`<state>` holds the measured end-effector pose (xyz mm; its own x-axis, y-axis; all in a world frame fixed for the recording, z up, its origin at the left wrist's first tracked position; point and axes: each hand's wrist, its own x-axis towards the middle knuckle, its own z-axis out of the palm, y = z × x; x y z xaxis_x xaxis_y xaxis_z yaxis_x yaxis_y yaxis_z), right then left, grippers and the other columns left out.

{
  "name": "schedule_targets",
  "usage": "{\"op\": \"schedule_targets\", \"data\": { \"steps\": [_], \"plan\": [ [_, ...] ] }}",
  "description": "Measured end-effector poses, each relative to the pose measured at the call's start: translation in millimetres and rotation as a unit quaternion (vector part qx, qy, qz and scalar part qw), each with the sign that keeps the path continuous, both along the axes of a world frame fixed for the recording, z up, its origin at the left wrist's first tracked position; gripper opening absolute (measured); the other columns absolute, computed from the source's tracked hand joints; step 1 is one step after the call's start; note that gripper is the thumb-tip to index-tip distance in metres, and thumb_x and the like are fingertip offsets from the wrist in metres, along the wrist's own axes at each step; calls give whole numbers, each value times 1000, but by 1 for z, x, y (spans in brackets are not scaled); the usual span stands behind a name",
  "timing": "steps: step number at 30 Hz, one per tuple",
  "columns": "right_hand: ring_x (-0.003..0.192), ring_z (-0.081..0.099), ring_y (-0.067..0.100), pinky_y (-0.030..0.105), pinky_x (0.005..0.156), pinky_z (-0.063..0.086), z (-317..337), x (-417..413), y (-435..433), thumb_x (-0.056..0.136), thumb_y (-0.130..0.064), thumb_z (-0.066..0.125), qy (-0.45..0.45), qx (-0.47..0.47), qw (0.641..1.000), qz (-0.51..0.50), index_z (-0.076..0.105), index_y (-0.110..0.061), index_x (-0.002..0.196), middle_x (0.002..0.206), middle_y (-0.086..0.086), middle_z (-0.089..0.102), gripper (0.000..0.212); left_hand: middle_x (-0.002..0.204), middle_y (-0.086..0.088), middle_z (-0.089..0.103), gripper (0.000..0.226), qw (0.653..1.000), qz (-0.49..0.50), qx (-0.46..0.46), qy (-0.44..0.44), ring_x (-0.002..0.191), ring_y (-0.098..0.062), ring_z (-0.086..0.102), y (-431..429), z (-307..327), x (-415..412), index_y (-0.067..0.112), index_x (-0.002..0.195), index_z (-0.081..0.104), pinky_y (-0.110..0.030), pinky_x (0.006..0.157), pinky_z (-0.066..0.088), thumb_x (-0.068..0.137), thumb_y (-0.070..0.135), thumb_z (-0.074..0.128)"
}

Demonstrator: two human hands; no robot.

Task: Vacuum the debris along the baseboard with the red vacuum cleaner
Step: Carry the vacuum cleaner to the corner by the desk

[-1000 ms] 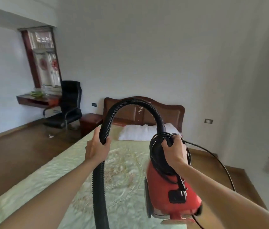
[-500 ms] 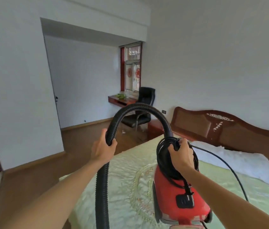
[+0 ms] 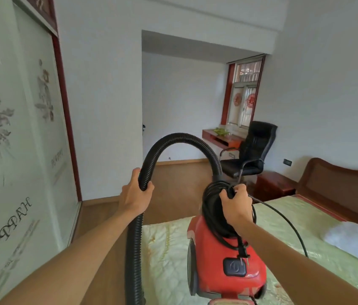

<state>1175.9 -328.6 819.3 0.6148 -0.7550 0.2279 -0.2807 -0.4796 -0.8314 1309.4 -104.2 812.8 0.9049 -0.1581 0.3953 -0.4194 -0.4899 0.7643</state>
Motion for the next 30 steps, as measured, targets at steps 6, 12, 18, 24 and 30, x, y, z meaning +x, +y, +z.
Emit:
{"op": "schedule_targets", "data": {
  "steps": [6, 12, 18, 24, 30],
  "plan": [
    [89, 64, 33, 53, 74, 60, 5, 88, 37, 100, -33, 51, 19, 2, 1000, 24, 39, -14, 116, 95, 6, 53, 28, 94, -6, 61, 50, 1000, 27, 8, 7, 59, -16, 60, 36, -3, 83, 24, 141, 31, -23, 44, 46, 98, 31, 56],
    [87, 64, 34, 53, 72, 61, 9, 168, 69, 101, -33, 51, 18, -18, 999, 42, 35, -17, 108, 85, -1, 45, 24, 98, -12, 62, 52, 999, 45, 18, 19, 60, -17, 59, 82, 0, 157, 26, 143, 30, -23, 45, 42, 98, 33, 56],
    [88, 64, 36, 54, 72, 60, 18, 228, 94, 101, -34, 50, 4, -21, 998, 57, 35, -17, 108, 81, -5, 40, 23, 93, -13, 61, 51, 999, 46, -6, 25, 58, -18, 57, 116, 5, 206, 26, 142, 32, -24, 45, 43, 97, 32, 56],
    [85, 65, 33, 52, 68, 61, 24, 288, 111, 100, -34, 52, -11, -21, 997, 70, 36, -19, 104, 95, 7, 56, 23, 92, -12, 61, 51, 997, 66, -22, 19, 58, -17, 57, 135, 11, 250, 24, 143, 33, -23, 43, 43, 98, 29, 56],
    [78, 66, 31, 51, 66, 61, 14, 358, 112, 100, -31, 52, -14, -21, 995, 92, 37, -17, 105, 80, -3, 48, 21, 82, -7, 59, 49, 996, 82, -18, 20, 54, -17, 57, 144, 11, 312, 26, 142, 33, -23, 39, 42, 98, 30, 55]
  ]
}}
